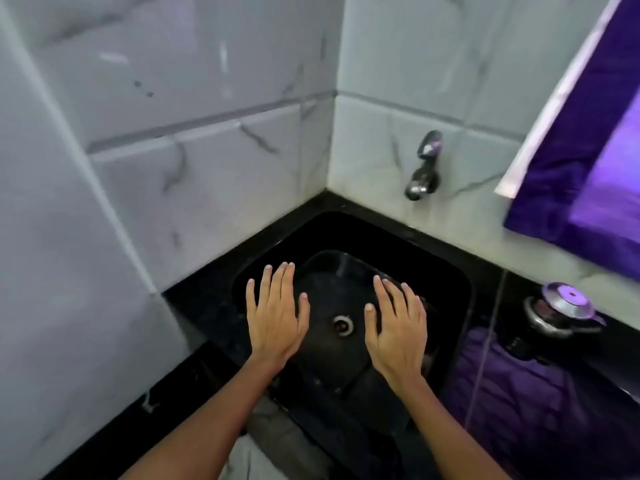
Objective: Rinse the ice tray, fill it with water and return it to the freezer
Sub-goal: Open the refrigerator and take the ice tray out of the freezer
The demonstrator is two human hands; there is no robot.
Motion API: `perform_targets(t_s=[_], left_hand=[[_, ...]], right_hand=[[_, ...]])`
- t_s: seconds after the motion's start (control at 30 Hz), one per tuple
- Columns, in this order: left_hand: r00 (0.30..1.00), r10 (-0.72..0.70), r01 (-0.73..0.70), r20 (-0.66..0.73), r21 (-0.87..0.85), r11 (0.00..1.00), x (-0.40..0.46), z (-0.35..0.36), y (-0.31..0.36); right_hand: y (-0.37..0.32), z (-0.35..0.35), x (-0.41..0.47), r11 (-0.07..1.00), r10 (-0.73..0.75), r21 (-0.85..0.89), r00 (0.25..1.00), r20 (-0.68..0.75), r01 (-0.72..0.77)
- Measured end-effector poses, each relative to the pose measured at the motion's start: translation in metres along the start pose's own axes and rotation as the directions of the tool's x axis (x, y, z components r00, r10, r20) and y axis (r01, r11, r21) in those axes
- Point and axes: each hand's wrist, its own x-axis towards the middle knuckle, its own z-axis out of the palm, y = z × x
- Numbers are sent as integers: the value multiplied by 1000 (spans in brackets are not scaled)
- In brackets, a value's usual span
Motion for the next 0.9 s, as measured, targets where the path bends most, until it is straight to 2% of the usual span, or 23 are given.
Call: perform_targets(t_s=[0.13,0.23,0.33,0.43,0.57,0.63,0.77,0.9], left_hand=[[985,-168,172,-44,95,981,-33,-16,-32],[948,-314,317,-44,195,928,-71,-32,-67],[891,-445,452,-92,290,844,-114,-56,-100],[813,-559,577,-162,347,739,-159,-84,-122],[663,-700,738,-266,393,549,-231,-123,-141],[550,-774,818,-315,389,423,-273,-143,-141],[338,-842,913,-420,364,185,-359,-180,-130],[153,-839,948,-522,317,-25,-442,-215,-107]], right_hand=[[-32,20,-16,980,-125,163,990,64,113],[-72,35,-30,922,-293,294,950,109,251],[-116,45,-53,825,-460,428,879,126,370],[-158,48,-84,726,-592,540,787,175,426],[-206,42,-131,607,-735,648,636,236,460],[-227,34,-158,530,-805,700,544,237,478],[-259,9,-215,360,-910,782,376,175,509],[-281,-31,-283,174,-972,845,224,66,506]])
